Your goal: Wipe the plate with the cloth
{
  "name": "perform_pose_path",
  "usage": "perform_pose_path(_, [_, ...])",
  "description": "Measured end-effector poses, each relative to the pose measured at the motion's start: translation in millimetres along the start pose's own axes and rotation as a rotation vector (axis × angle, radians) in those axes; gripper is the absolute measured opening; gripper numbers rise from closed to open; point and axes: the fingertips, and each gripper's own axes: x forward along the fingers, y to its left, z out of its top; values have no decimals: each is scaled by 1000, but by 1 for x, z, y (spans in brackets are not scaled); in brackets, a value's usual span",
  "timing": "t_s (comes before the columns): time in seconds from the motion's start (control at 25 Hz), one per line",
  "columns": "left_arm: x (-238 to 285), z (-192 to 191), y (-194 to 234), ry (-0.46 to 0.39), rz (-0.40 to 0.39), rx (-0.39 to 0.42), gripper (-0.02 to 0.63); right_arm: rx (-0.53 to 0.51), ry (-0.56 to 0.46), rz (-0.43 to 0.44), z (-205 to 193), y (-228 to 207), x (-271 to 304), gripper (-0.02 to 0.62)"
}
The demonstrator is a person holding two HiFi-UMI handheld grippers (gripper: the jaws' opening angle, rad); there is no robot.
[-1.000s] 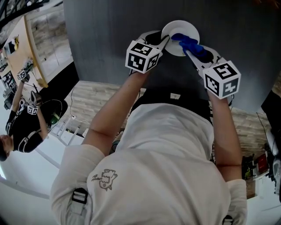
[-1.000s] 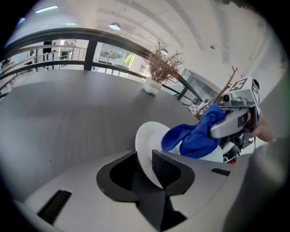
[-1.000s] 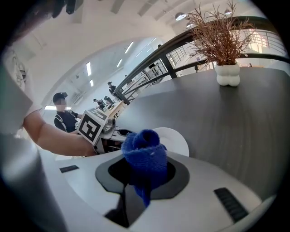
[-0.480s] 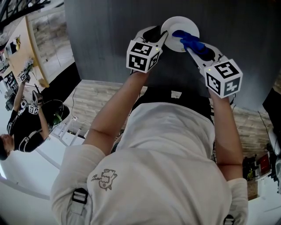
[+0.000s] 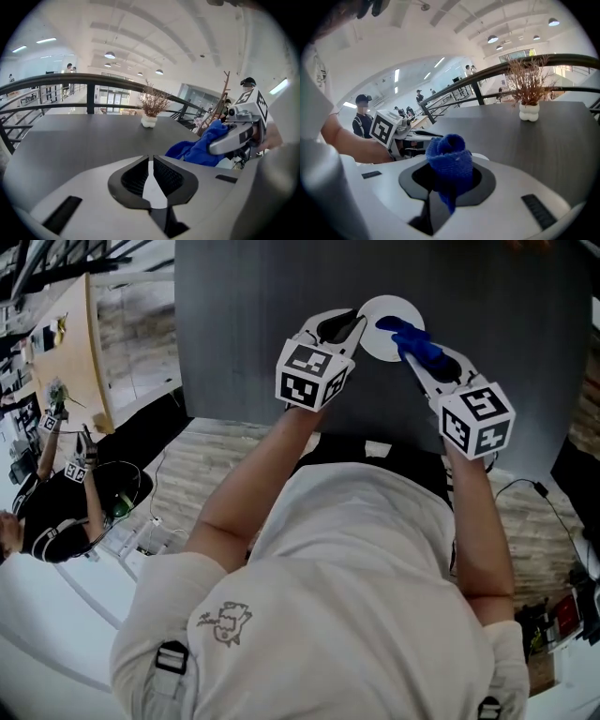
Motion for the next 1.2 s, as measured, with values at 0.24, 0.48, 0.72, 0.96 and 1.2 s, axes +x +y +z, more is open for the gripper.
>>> perform_pose_path(0.24, [-59, 52, -23, -127, -81, 73, 8, -65, -125, -52, 41, 38, -23, 87])
perform_pose_path(0.48, [-130, 99, -65, -265, -173, 121, 7, -168, -245, -76, 75, 96, -68, 87])
perform_pose_path(0.72, [-193, 132, -98, -399, -234, 177, 6, -298, -440, -100, 119, 149, -112, 87])
perform_pose_path(0.96, [-250, 146, -140, -520, -215, 202, 6, -396, -556, -83, 123, 200, -164, 87])
perform_pose_path(1.2, [-278, 126, -184, -590, -125, 197, 8, -447, -570, -6, 90, 228, -201, 87])
